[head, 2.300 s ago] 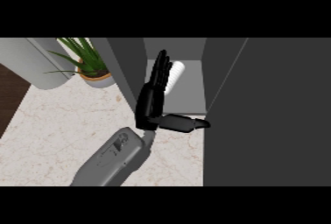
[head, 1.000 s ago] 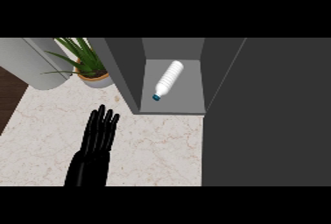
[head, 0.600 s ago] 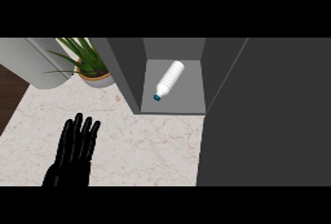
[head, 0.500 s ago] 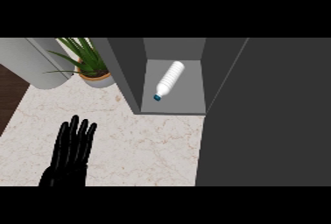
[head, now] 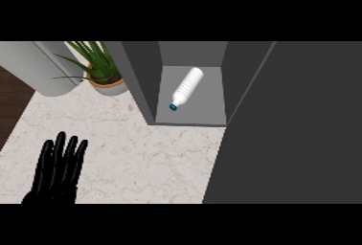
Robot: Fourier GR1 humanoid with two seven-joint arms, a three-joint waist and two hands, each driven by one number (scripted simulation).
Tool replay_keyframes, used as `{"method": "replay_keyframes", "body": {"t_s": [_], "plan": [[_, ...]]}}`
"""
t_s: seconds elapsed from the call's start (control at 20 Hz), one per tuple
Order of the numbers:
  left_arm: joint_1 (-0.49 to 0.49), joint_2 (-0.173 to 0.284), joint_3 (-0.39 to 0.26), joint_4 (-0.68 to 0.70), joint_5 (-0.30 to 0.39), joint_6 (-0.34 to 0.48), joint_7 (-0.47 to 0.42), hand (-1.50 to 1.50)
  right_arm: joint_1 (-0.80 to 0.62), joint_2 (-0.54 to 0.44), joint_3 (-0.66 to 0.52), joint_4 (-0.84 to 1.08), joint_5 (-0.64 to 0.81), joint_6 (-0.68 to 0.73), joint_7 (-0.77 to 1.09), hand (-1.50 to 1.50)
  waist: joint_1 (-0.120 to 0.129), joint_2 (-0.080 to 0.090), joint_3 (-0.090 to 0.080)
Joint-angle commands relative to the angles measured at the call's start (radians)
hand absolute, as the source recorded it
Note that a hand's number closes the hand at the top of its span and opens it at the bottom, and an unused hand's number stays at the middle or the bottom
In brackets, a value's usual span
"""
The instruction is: Pick up the bottled water, place it into the cabinet and close the cabinet
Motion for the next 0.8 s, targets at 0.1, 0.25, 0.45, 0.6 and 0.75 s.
{"method": "replay_keyframes", "body": {"t_s": [0.1, 0.25, 0.45, 0.6, 0.75], "plan": [[0.059, 0.047, 0.048, -0.026, 0.03, -0.06, -0.027, -1.5, -0.178, 0.085, 0.206, 0.037, 0.163, -0.157, 0.093, 1.5, 0.011, 0.001, -0.002], [0.062, 0.056, 0.059, -0.019, 0.042, -0.082, -0.027, -1.5, -0.246, 0.084, 0.213, 0.052, 0.152, -0.193, 0.122, 1.5, 0.009, 0.003, -0.003], [0.078, 0.072, 0.082, -0.027, 0.065, -0.1, -0.02, -1.5, -0.323, 0.083, 0.176, 0.082, 0.144, -0.203, 0.142, 1.5, 0.023, 0.006, -0.005], [0.074, 0.081, 0.076, -0.031, 0.069, -0.123, -0.016, -1.5, -0.367, 0.082, 0.165, 0.097, 0.119, -0.207, 0.154, 1.5, 0.026, 0.013, -0.005], [0.086, 0.086, 0.084, -0.038, 0.071, -0.134, -0.027, -1.5, -0.376, 0.081, 0.159, 0.119, 0.096, -0.205, 0.155, 1.5, 0.04, 0.015, -0.005]]}}
